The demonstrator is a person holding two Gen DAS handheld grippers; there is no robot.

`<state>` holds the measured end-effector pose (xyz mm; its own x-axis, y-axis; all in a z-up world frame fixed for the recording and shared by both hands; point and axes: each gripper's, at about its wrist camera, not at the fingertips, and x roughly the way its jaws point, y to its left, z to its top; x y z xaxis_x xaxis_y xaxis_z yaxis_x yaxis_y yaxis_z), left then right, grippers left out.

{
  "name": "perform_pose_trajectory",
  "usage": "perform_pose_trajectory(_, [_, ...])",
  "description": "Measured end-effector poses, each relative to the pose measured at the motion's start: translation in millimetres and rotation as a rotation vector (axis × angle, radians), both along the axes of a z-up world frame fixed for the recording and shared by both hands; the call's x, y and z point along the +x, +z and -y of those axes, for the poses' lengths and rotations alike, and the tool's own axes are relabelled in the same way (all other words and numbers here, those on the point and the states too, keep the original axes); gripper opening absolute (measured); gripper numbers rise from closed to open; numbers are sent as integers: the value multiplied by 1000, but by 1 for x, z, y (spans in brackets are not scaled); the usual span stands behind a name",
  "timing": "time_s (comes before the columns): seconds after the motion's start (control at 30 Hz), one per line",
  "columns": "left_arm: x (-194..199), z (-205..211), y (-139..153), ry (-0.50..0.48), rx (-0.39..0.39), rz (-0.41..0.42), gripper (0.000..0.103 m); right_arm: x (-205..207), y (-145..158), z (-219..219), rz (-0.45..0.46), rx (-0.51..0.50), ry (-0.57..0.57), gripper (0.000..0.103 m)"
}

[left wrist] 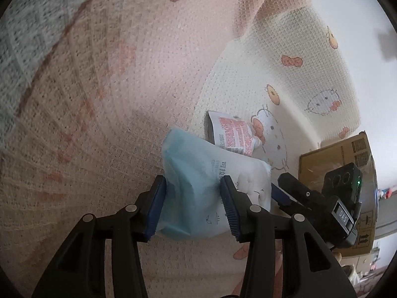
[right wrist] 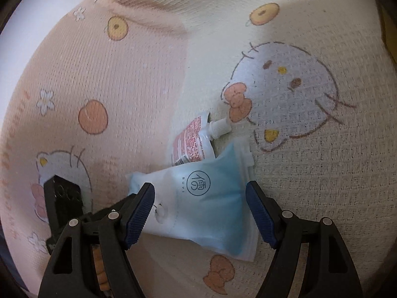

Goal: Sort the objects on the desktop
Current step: 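Lift the wet-wipe packet with the left tool and carry it toward the box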

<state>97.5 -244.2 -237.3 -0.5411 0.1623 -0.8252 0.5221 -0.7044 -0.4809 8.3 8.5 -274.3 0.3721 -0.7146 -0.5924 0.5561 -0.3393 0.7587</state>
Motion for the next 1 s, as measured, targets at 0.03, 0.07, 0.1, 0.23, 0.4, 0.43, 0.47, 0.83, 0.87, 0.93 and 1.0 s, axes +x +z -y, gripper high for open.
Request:
perform_pose_trajectory(0.03, [0,0,0,1,-3,3,52,-1,-1,2,16,-1,-9,74])
perform_pose_trajectory(0.07, [-1,-1,1,1,-13,10,53,-3,-1,1,27,-1,-15,74])
perform_pose_trajectory(0.1, [-1,-1,1,1,-20,15,54,-5,0,-3,43,-3,-21,76])
perform_pose_trajectory(0.23, [3,1,5,16,-2,31,54,-4,-1,3,81,2,-19,77])
perform_pose_trajectory(0.4, [11,-2,12,37,3,48,54,1,9,2,30,71,21,76])
perform_pose_trajectory(0.43, [12,-4,13,30,-6,54,54,3,15,2,-6,90,30,75])
perform_pose_trajectory(0.47, [11,-6,13,19,-15,60,54,4,20,2,-32,89,34,75])
perform_pose_trajectory(0.83, [1,-6,5,16,-97,100,54,23,37,2,-319,219,112,55])
perform_pose_trajectory(0.87, [-1,-8,5,11,-126,105,54,22,35,2,-302,218,110,55])
perform_pose_trajectory(0.93, [-4,-10,6,-5,-148,104,54,19,33,3,-260,214,106,55])
perform_pose_trajectory(1.0, [-8,-11,6,-16,-137,104,54,16,29,3,-227,213,105,55])
